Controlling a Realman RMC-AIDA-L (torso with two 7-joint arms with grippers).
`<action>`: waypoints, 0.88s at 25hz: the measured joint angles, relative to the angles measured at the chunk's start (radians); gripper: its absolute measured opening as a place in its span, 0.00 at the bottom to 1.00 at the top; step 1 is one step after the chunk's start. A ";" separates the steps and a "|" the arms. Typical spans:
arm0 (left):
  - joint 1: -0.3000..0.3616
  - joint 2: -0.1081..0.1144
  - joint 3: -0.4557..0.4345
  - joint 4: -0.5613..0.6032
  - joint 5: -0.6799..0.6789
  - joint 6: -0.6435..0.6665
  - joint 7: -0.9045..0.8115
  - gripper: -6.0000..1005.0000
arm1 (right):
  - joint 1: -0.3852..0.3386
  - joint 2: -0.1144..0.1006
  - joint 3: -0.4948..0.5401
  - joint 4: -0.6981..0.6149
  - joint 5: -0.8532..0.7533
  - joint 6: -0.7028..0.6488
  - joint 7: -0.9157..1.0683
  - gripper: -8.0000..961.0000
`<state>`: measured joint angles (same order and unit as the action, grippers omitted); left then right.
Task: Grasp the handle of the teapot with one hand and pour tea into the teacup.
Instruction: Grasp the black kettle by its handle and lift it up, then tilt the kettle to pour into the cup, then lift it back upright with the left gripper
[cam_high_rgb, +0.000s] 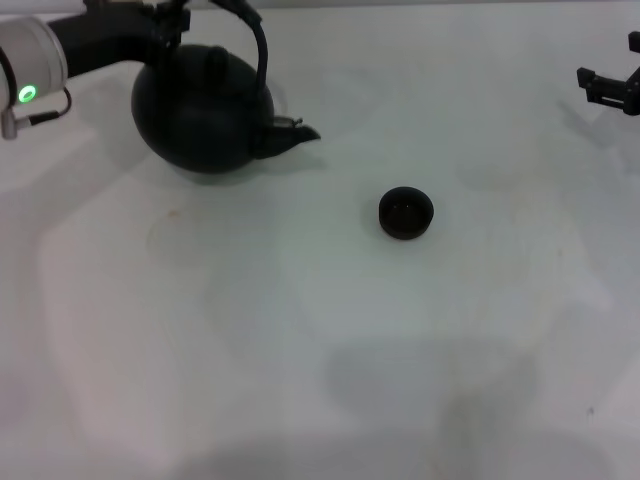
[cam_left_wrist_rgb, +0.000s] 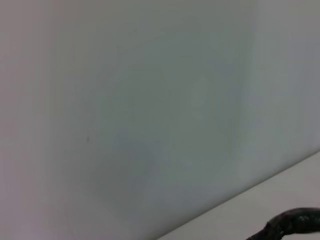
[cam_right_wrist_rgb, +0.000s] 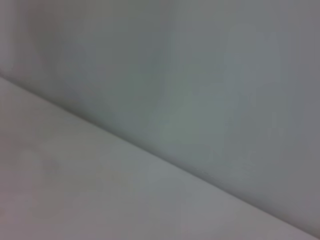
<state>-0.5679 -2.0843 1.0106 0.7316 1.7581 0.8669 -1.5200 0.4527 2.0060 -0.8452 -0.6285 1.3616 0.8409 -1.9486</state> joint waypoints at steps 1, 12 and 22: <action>0.021 0.002 0.052 0.046 0.003 -0.020 -0.036 0.14 | -0.002 0.000 0.000 0.005 0.015 0.004 -0.009 0.88; 0.171 0.002 0.349 0.475 0.266 -0.104 -0.419 0.14 | -0.022 0.000 0.000 0.007 0.108 0.086 -0.017 0.88; 0.186 0.004 0.500 0.639 0.599 -0.133 -0.746 0.14 | -0.035 0.000 0.002 0.021 0.132 0.101 -0.026 0.88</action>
<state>-0.3815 -2.0808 1.5101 1.3707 2.3569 0.7336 -2.2664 0.4179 2.0064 -0.8436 -0.6077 1.4932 0.9414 -1.9749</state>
